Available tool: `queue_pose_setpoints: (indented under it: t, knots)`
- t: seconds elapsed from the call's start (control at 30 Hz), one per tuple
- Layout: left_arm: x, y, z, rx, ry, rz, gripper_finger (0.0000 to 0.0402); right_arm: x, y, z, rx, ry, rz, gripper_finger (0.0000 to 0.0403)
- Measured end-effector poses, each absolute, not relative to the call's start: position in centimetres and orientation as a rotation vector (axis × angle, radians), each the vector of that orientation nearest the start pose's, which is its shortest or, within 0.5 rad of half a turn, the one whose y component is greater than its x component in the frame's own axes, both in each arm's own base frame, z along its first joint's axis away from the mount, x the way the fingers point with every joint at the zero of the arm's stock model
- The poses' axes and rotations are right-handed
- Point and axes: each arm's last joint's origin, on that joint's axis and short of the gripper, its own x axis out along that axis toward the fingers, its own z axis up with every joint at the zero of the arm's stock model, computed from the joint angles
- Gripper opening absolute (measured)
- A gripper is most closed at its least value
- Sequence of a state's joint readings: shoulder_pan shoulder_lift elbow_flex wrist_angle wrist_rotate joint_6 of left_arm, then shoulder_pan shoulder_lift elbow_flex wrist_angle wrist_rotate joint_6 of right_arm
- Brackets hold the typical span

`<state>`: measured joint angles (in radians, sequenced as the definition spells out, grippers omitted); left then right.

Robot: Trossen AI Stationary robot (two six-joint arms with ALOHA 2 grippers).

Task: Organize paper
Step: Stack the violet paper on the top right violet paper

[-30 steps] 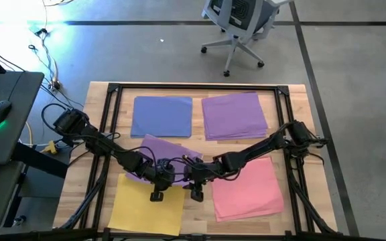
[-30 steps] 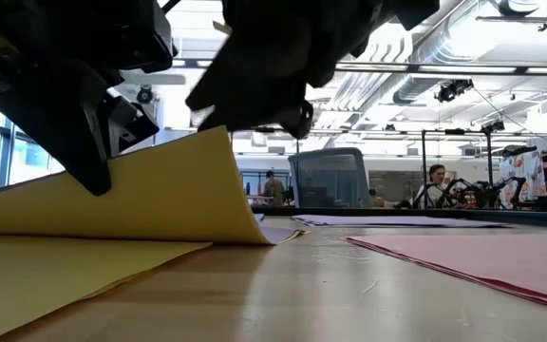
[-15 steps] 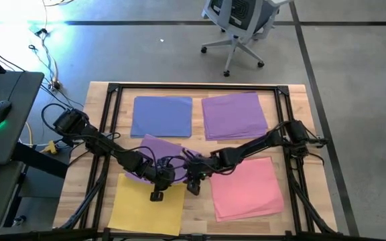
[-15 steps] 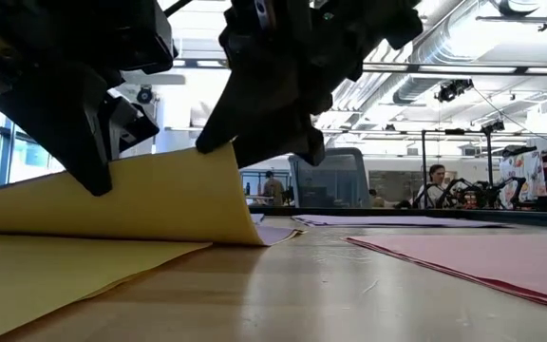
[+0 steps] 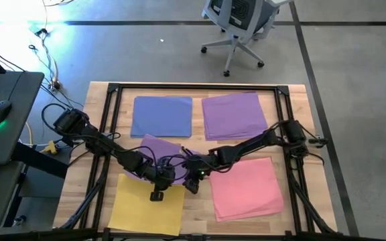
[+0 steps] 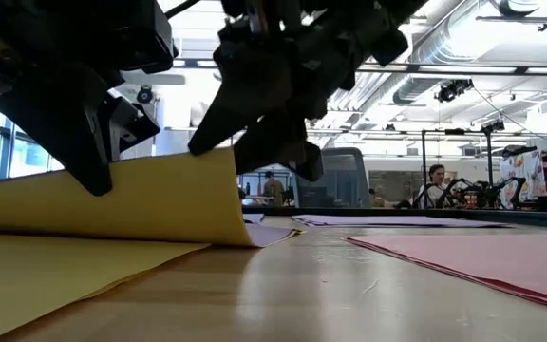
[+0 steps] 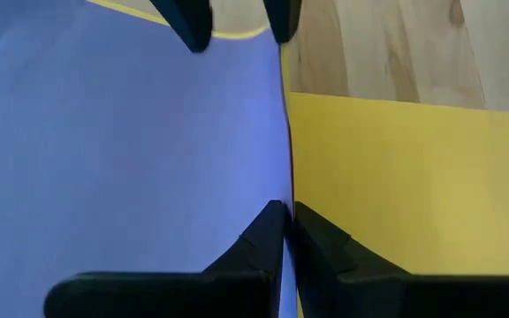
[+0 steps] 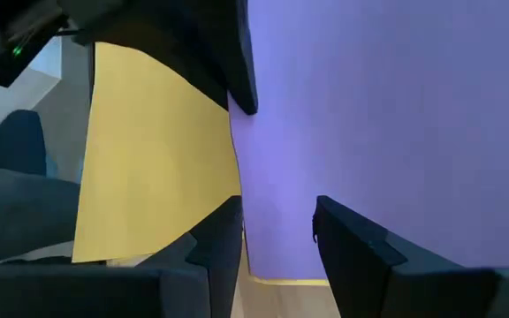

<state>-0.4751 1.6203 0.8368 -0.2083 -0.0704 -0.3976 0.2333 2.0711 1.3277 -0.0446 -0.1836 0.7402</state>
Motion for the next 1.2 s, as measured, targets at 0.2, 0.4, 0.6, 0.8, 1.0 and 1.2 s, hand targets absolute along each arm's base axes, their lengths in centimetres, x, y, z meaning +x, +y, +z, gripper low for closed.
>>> queue_pose_setpoints:
  t: [0.2,0.4,0.6,0.8,1.0,1.2]
  knots:
    - [26.92,-13.62,15.58,-0.091,1.014,-0.173,0.0,42.69,10.47,14.68,0.721,0.87,0.127,0.0126]
    - [26.91,-13.61,15.57,-0.09,1.016,-0.173,0.0,43.05,9.81,14.92,0.767,0.841,0.118,0.0126]
    - [26.9,-13.61,15.56,-0.086,1.016,-0.175,0.0,43.01,9.88,14.9,0.746,0.845,0.135,0.0126]
    - [26.91,-13.61,15.57,-0.085,1.015,-0.174,0.0,42.74,9.95,14.57,0.727,0.864,0.071,0.0126]
    - [26.91,-13.6,15.57,-0.085,1.015,-0.173,0.0,42.52,9.89,14.33,0.718,0.894,0.055,0.0126]
    - [26.91,-13.6,15.57,-0.083,1.014,-0.171,0.0,42.42,9.79,14.22,0.724,0.913,0.052,0.0126]
